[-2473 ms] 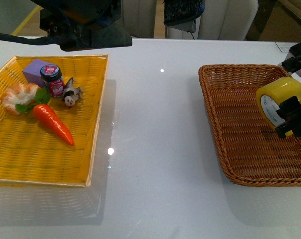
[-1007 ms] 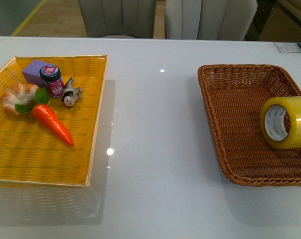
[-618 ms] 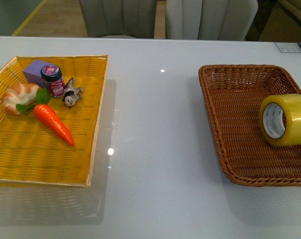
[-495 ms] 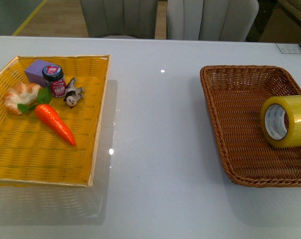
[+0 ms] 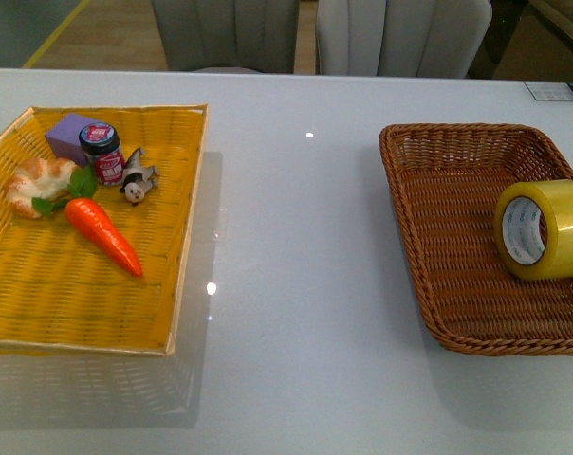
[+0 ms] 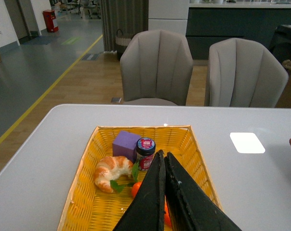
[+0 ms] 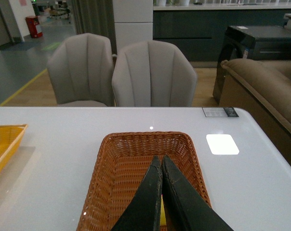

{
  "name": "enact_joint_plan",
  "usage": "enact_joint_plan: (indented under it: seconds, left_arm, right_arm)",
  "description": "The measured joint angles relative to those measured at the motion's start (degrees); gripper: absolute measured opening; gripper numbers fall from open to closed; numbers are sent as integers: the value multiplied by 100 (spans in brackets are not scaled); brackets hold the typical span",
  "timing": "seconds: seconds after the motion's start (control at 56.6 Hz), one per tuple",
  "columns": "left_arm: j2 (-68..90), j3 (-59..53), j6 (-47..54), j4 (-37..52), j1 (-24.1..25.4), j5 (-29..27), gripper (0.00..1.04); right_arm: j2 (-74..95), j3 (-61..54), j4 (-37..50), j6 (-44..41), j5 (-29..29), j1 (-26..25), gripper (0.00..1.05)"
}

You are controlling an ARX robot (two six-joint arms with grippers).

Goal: Move tape to another basket

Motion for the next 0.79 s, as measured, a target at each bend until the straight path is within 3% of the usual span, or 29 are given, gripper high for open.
enact_joint_plan:
  seconds: [0.406,0.495,0.795]
  left_arm:
    - [-1510,-4,0,-1388,2,22,2]
    - [-1784,-4,0,-1648,2,22,2]
    - [-2511,-7,0,-2354,2,22,2]
  right_arm:
    - [-656,0,-658,0,2,0,2]
    - [-1401,2,-1580,0,7,0,2]
    - [-1641,4,-1674,0,2,0,2]
